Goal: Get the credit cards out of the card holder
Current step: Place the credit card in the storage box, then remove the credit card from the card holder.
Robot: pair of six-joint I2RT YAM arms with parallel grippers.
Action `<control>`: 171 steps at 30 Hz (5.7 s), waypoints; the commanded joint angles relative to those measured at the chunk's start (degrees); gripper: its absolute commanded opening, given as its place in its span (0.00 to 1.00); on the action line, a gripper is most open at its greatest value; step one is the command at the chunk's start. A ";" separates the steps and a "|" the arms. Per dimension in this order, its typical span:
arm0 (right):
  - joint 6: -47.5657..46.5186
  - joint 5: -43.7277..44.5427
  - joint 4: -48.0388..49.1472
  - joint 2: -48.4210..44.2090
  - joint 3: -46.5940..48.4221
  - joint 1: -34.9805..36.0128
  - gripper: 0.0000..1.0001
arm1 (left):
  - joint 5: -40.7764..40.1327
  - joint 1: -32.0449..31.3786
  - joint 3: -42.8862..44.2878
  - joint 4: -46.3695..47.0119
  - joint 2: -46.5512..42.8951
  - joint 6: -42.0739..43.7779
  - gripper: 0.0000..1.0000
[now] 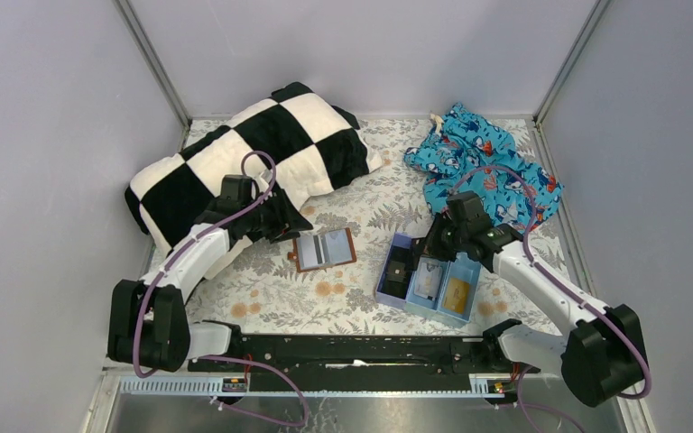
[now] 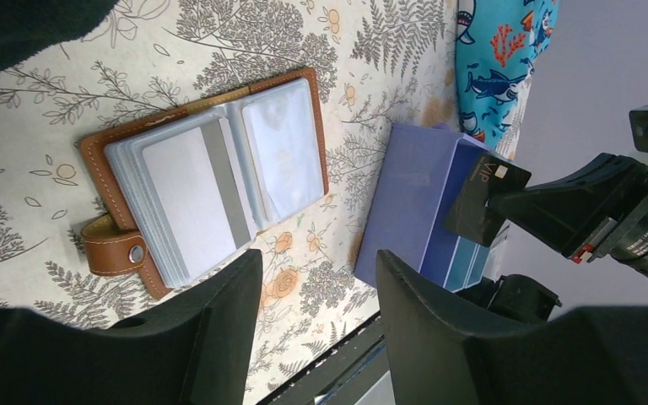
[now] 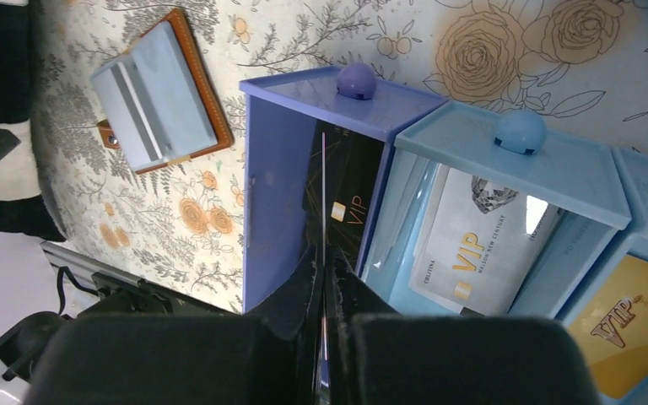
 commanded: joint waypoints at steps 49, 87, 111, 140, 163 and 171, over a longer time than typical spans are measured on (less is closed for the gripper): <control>-5.91 -2.10 17.37 37.93 27.14 15.92 0.38 | -6.96 0.20 -5.03 6.12 9.71 -5.50 0.55; -3.71 -3.91 21.69 47.76 25.48 15.69 0.49 | -3.07 -5.25 -0.64 5.89 11.44 -2.14 0.55; -3.71 1.75 16.77 38.96 26.38 13.51 0.55 | 0.04 -7.82 3.63 5.29 12.51 -2.28 0.56; -0.94 -12.92 22.17 45.06 29.61 18.37 0.26 | -13.00 -4.82 -1.14 2.30 4.62 -4.30 0.53; 1.86 -16.30 26.70 52.79 30.48 18.66 0.29 | -12.31 -4.83 -2.50 2.25 12.21 -3.42 0.51; 2.16 -15.82 27.12 54.24 30.61 18.64 0.28 | -11.61 -4.91 -3.46 4.80 14.78 -3.61 0.51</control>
